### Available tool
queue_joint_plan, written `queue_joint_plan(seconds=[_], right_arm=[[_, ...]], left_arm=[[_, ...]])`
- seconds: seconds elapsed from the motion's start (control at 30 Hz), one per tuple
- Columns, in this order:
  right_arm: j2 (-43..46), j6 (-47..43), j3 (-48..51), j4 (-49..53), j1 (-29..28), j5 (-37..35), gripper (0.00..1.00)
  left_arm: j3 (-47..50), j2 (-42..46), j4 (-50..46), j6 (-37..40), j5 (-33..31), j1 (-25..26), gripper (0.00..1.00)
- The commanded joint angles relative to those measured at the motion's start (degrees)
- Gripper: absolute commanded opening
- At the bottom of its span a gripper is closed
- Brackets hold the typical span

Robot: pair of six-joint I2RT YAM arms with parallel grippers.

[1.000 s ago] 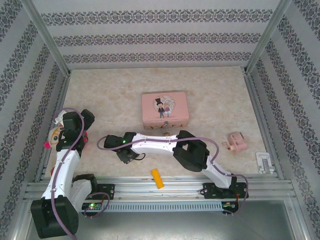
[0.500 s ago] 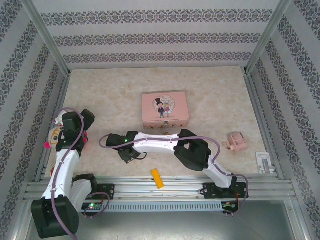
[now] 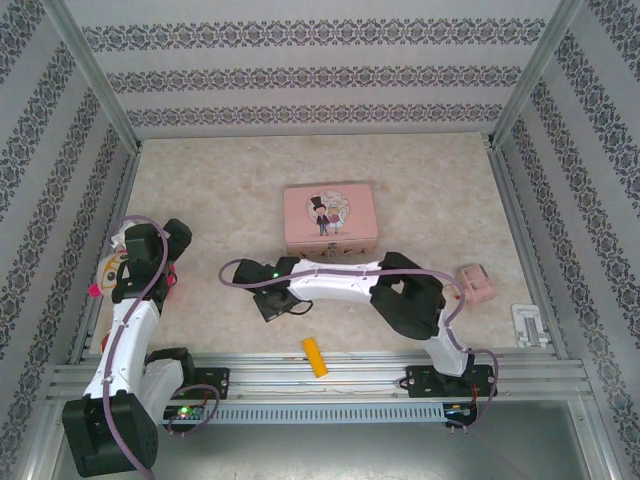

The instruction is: Unlock the padlock with the key

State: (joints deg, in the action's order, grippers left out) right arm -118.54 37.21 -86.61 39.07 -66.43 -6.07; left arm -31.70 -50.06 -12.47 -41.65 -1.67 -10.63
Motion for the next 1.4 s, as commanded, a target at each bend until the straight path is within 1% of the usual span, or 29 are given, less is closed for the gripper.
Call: queue_joint_plan(seconds=[0.0,0.17,0.3,0.4,0.47,0.53,0.6,0.67,0.77,0.83,0.93,1.0,1.2,1.37], right_arm=[[5.9,-1.5,5.0,-5.2,1.5,-0.9,0.00],[14.5,-5.1,16.1,-15.7,4.0,0.1,0.00],[22.2,-7.8,26.4,-26.4,6.3,1.2,0.00],[28.8,-9.0,34.9,-35.6,8.4,2.0,0.00],[32.6,-9.3,39.3,-38.8,9.9,1.1,0.00],[35.1,-9.9,40.8,-36.6,10.6,-2.7,0.00],[36.3,-10.5,40.4,-30.9,10.7,-7.1,0.00],[36.8,-10.6,39.6,-24.8,10.7,-10.0,0.00],[37.1,-9.1,40.1,-19.5,10.8,-11.2,0.00],[36.6,-7.9,40.8,-18.2,10.8,-10.4,0.00],[34.5,-6.8,41.2,-17.2,10.4,-8.6,0.00],[32.2,-6.4,40.4,-16.4,9.5,-9.3,0.00],[24.7,-7.0,36.2,-14.6,7.9,-10.9,0.00],[20.1,-7.4,32.7,-13.2,7.4,-10.8,0.01]], left_arm=[[-0.1,1.3,0.2,-0.1,3.9,-0.9,1.00],[-0.5,1.1,1.2,0.3,12.1,-0.8,0.93],[0.1,1.2,1.5,-1.8,19.2,0.4,0.88],[0.6,1.7,1.5,-3.2,22.2,3.6,0.86],[0.6,2.0,1.0,-3.6,21.7,7.2,0.86],[0.5,2.1,0.4,-3.4,19.9,11.2,0.87],[0.5,1.9,0.5,-3.5,17.6,15.6,0.87],[0.7,1.3,1.9,-3.9,15.7,20.2,0.87],[1.2,0.0,4.3,-4.3,13.8,25.3,0.88],[1.4,-0.9,5.7,-4.5,12.9,27.1,0.89],[1.8,-2.0,7.7,-5.3,12.2,27.7,0.90],[1.8,-2.4,8.9,-5.5,11.3,27.7,0.90],[0.9,-3.2,7.6,-3.8,7.3,27.7,0.92],[0.7,-3.9,7.7,-4.2,6.8,27.7,0.93]])
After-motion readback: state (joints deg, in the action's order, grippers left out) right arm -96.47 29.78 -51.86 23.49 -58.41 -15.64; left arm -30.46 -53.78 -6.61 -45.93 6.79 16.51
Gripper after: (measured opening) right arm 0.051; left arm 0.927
